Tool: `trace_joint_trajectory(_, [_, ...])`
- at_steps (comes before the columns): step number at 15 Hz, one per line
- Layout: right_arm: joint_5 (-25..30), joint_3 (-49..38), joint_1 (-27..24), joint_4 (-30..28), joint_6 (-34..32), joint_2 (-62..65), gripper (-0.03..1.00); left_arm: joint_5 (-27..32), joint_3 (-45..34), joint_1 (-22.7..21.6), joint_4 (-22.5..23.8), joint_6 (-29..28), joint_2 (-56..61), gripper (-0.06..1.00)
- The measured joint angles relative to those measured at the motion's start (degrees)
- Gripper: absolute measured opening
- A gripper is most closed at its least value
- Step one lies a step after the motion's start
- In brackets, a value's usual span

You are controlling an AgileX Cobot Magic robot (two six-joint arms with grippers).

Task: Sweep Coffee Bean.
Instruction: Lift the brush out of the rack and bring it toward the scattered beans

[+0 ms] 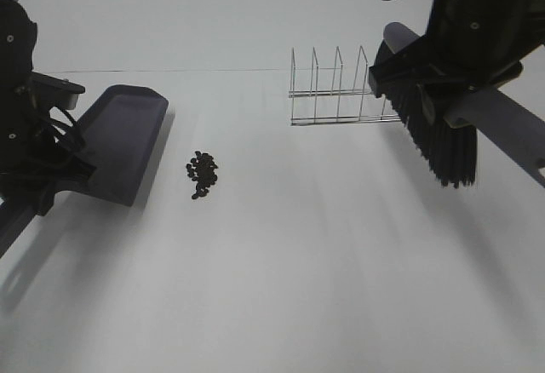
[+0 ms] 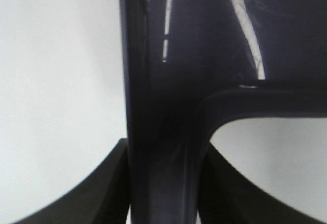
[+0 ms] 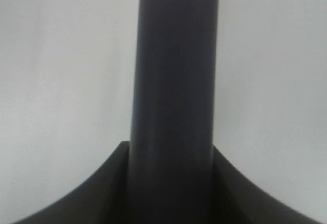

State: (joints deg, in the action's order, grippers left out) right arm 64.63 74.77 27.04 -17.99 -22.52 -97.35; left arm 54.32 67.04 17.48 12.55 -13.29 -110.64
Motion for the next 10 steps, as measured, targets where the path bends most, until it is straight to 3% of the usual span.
trace_joint_trajectory(4, [1.1, 7.2, 6.0, -1.1, -0.6, -7.6, 0.28, 0.4, 0.5, 3.0, 2.1, -2.3, -3.8, 0.33])
trace_joint_trajectory(10, [2.0, 20.3, 8.3, 0.4, 2.9, -23.7, 0.28, -1.1, 0.9, 4.2, 2.7, -3.7, -7.5, 0.33])
